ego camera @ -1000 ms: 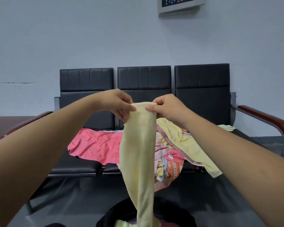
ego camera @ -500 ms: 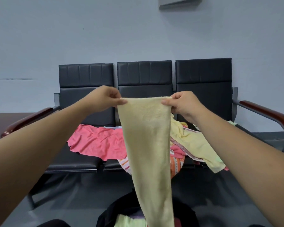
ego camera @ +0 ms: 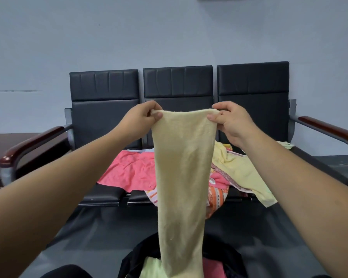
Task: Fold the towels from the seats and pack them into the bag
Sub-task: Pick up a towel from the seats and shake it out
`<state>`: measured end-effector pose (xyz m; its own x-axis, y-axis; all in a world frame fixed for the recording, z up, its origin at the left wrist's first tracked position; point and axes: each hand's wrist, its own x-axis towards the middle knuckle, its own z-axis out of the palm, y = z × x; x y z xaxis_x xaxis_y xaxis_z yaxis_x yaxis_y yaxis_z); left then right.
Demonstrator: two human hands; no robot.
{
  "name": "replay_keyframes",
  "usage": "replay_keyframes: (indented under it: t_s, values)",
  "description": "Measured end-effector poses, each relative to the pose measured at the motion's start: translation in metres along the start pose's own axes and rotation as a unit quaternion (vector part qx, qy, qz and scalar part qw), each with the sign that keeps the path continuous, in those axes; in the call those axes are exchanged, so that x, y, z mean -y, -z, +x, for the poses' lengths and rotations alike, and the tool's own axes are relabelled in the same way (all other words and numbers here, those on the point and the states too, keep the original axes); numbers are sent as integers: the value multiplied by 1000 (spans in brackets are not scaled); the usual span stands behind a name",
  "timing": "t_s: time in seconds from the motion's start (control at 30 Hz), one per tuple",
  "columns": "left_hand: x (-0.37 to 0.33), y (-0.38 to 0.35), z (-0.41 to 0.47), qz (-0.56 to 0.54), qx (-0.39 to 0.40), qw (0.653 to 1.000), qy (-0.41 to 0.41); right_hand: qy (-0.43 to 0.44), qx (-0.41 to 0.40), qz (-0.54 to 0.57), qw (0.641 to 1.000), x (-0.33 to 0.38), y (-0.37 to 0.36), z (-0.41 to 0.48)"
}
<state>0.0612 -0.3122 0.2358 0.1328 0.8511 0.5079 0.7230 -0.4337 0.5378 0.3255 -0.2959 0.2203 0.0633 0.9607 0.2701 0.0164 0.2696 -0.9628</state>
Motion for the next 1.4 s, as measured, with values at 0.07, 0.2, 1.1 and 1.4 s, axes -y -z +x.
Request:
replay_keyframes:
  t_s: [0.07, 0.2, 1.1, 1.4]
  values:
    - [8, -7, 0, -66, -2, 997, 31, -45, 36, 23, 998, -5, 3, 1]
    - [24, -21, -4, -169, 13, 981, 90, -77, 84, 84, 990, -19, 5, -1]
    - [94, -163, -54, -741, 157, 582, 296, -351, 125, 188, 909, -177, -22, 7]
    - [105, -167, -35, -752, 122, 577, 294, -337, 231, 183, 894, -184, -29, -19]
